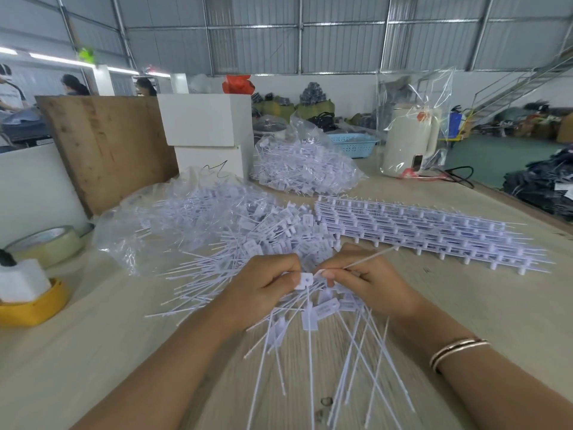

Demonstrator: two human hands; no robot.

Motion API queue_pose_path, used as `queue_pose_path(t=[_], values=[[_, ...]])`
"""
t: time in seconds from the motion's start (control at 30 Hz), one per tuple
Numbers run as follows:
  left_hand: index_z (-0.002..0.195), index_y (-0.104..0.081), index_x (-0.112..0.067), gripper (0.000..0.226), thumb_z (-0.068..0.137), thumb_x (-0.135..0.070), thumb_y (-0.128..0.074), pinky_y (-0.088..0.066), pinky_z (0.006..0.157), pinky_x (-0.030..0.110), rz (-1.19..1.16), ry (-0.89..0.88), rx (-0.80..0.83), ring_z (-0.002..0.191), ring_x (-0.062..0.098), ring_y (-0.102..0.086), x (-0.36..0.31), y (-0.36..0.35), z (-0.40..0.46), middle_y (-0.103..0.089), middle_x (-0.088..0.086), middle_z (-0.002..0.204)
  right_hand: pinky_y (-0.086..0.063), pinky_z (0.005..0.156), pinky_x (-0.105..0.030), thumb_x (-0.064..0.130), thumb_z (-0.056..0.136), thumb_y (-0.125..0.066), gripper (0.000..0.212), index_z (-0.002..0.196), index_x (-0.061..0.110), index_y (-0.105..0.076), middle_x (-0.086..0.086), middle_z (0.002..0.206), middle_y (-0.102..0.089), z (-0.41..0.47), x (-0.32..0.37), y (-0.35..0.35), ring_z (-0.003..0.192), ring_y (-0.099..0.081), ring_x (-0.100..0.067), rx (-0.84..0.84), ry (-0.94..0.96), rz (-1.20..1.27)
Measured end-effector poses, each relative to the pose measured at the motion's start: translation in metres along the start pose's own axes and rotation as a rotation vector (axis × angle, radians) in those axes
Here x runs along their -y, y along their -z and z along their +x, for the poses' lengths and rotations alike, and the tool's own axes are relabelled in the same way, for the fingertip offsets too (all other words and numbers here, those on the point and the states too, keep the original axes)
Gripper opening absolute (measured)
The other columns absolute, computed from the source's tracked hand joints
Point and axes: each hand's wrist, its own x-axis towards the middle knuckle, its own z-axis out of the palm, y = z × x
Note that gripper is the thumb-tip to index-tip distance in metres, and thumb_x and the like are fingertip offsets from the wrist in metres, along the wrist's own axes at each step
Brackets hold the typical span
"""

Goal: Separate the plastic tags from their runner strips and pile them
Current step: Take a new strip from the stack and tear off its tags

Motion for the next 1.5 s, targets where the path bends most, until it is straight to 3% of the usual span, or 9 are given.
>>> queue_pose_path(t=[0.17, 0.33, 0.53, 0.8, 0.9, 1.03, 1.13, 1.37, 1.5], values=[[0.057, -0.043, -0.019, 0.023, 0.078, -0.024, -0.049, -0.027, 0.051, 0.02, -0.279, -0.059, -0.153, 0.051, 0.011, -0.032, 0.007, 0.013, -0.003, -0.035, -0.004, 0.055, -0.04, 0.066, -0.006, 0.005, 0.09, -0.056, 0.046, 0.069, 0.045, -0.066, 0.018, 0.073, -0.066, -0.014, -0.009, 0.028, 0.07, -0.059, 0.004, -0.197, -0.186, 0.039], [0.064, -0.047, -0.008, 0.014, 0.073, -0.007, -0.036, -0.03, 0.056, 0.022, -0.162, 0.056, -0.109, 0.054, 0.006, -0.037, 0.007, 0.012, 0.0, -0.042, -0.006, 0.059, -0.041, 0.066, -0.021, 0.004, 0.088, -0.052, 0.024, 0.103, 0.009, -0.07, 0.011, 0.086, -0.055, -0.01, -0.011, 0.021, 0.073, -0.056, -0.012, -0.001, -0.077, -0.225], [0.077, -0.06, -0.023, 0.044, 0.079, 0.015, -0.038, -0.035, 0.062, 0.027, -0.084, 0.139, -0.181, 0.073, 0.032, -0.05, 0.012, 0.011, 0.002, -0.058, 0.004, 0.084, -0.04, 0.071, -0.033, -0.019, 0.073, -0.045, 0.054, 0.114, 0.009, -0.067, -0.007, 0.089, -0.057, -0.009, -0.014, 0.02, 0.08, -0.055, -0.022, 0.251, -0.044, -0.39], [0.089, -0.056, -0.034, 0.044, 0.084, 0.006, -0.039, -0.04, 0.059, 0.021, -0.257, 0.166, -0.116, 0.059, 0.006, -0.044, 0.016, 0.001, 0.006, -0.048, -0.02, 0.077, -0.038, 0.088, -0.033, 0.021, 0.083, -0.058, 0.056, 0.137, 0.02, -0.043, -0.002, 0.127, -0.053, -0.006, 0.014, 0.001, 0.108, -0.054, -0.017, 0.155, -0.031, -0.405], [0.092, -0.053, -0.024, 0.025, 0.088, -0.001, -0.044, -0.042, 0.061, 0.015, -0.349, 0.172, -0.124, 0.061, 0.001, -0.048, 0.017, -0.001, 0.007, -0.051, -0.023, 0.074, -0.038, 0.078, -0.026, 0.037, 0.084, -0.063, 0.046, 0.125, 0.016, -0.056, -0.002, 0.109, -0.067, 0.0, 0.017, -0.015, 0.087, -0.065, -0.018, 0.047, -0.002, -0.506], [0.097, -0.057, -0.029, 0.009, 0.094, -0.021, -0.054, -0.049, 0.069, 0.024, -0.33, 0.234, -0.092, 0.071, 0.006, -0.057, 0.018, -0.004, 0.007, -0.059, -0.014, 0.08, -0.04, 0.06, -0.03, 0.029, 0.087, -0.056, 0.021, 0.085, 0.014, -0.071, 0.002, 0.074, -0.067, 0.001, 0.013, -0.01, 0.062, -0.064, -0.016, -0.192, 0.214, -0.559], [0.086, -0.062, -0.026, 0.017, 0.088, -0.04, -0.053, -0.043, 0.063, 0.017, -0.331, 0.28, -0.017, 0.066, 0.004, -0.056, 0.015, -0.006, 0.006, -0.06, -0.013, 0.07, -0.045, 0.058, -0.029, 0.024, 0.087, -0.058, 0.017, 0.083, 0.014, -0.071, 0.001, 0.075, -0.067, -0.001, 0.009, -0.005, 0.063, -0.064, -0.018, -0.239, 0.246, -0.567], [0.083, -0.06, -0.028, 0.006, 0.089, -0.028, -0.061, -0.042, 0.062, 0.014, -0.246, 0.271, -0.066, 0.065, 0.004, -0.053, 0.02, -0.003, 0.005, -0.059, -0.011, 0.07, -0.043, 0.068, -0.035, 0.026, 0.085, -0.061, 0.019, 0.091, 0.012, -0.073, 0.003, 0.08, -0.071, -0.002, 0.009, -0.009, 0.062, -0.063, -0.015, -0.13, 0.015, -0.292], [0.079, -0.059, -0.033, 0.012, 0.089, -0.027, -0.062, -0.033, 0.052, 0.015, -0.182, 0.224, -0.041, 0.053, 0.003, -0.041, 0.02, -0.003, 0.005, -0.051, -0.009, 0.063, -0.037, 0.062, -0.019, 0.025, 0.086, -0.06, 0.02, 0.088, 0.01, -0.073, -0.002, 0.068, -0.068, -0.003, 0.007, -0.011, 0.052, -0.053, -0.007, -0.105, -0.083, -0.134]])
